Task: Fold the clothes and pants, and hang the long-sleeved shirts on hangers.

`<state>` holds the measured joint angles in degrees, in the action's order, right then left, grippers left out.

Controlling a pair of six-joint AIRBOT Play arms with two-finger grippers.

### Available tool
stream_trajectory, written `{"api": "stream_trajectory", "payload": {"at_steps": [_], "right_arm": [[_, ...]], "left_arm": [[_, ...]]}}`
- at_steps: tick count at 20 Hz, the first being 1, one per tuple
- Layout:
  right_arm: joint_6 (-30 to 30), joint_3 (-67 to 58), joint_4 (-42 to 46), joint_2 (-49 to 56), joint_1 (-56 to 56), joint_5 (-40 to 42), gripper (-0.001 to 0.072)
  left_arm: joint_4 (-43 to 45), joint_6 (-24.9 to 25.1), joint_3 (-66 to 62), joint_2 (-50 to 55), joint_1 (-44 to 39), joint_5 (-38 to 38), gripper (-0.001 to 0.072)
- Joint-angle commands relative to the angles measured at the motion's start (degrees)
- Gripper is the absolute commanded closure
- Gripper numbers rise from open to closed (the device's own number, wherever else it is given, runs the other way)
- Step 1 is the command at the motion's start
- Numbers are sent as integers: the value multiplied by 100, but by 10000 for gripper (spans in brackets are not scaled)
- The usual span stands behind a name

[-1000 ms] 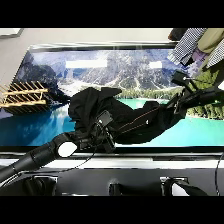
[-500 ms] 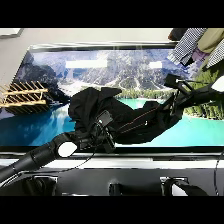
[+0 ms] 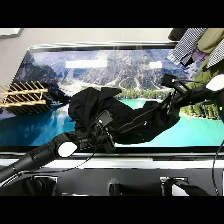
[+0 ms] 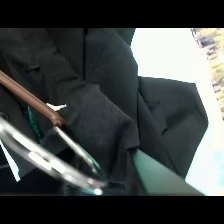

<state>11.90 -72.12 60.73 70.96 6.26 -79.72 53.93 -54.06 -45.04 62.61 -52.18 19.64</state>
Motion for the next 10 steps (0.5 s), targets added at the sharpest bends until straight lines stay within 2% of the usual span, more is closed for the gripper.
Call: {"api": "stream_trajectory", "payload": {"at_steps": [1,2,3,4,5,6,10], "right_arm": [[-66,0,-278,81,-4,-120,464],[-66,0,-302,85,-4,-142,487],[-66,0,-310,83,-4,-186,553],[-66,0,-308,83,-4,-254,582],[-61,0,-308,74,-2,-337,656],[-59,-2,-306,57,-2,-409,677],[13,0,-125,-168,-2,-442,680]], "left_arm": [[2,4,-2,2,2,0,684],[2,2,-2,2,0,0,684],[2,2,-2,2,2,0,684],[2,4,-2,2,2,0,684],[2,2,-2,2,2,0,684],[2,2,-2,0,0,0,683],[2,2,-2,-9,2,0,682]]}}
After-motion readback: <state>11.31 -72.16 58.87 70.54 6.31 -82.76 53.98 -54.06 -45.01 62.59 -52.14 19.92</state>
